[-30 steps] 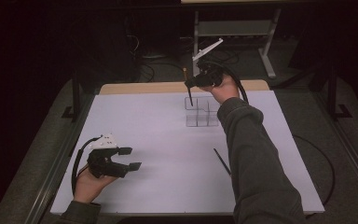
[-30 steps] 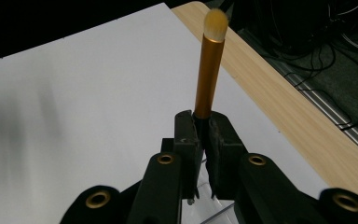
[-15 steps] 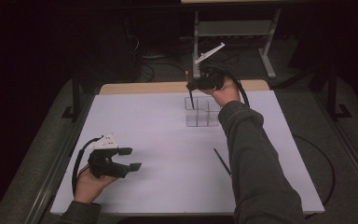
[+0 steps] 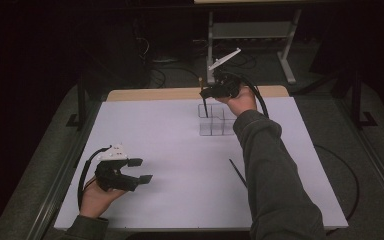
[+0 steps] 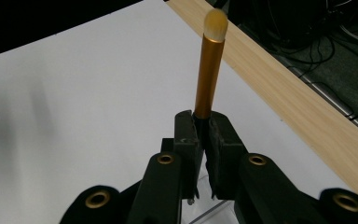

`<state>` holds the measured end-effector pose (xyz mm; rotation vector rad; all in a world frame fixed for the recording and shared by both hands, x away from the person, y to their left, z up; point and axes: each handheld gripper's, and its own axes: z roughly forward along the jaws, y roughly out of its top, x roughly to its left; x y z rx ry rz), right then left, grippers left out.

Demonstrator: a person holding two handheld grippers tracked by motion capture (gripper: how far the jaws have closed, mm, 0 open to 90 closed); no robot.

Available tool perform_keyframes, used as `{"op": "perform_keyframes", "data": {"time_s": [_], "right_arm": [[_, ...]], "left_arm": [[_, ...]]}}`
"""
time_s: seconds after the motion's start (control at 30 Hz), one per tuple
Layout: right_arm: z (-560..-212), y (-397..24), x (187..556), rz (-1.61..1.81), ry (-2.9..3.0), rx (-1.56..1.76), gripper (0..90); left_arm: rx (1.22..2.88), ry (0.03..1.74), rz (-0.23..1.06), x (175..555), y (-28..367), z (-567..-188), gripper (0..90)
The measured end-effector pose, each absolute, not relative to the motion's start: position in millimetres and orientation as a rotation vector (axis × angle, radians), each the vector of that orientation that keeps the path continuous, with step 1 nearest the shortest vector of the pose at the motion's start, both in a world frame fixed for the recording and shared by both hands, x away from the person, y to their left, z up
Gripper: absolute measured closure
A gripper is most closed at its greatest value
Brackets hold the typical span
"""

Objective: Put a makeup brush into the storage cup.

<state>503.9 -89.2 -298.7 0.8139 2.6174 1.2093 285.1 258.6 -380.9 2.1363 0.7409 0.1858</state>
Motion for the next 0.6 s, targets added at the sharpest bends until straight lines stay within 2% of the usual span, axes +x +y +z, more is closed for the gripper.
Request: {"op": "perform_keyframes", "data": {"time_s": [0.6], "right_arm": [[-311.5,-92.1,503.5,1.205,2.624,0.860,82.4]], "left_arm": [[2.143,0.736,0.191,285.2,259.1,-380.9,28.1]]}}
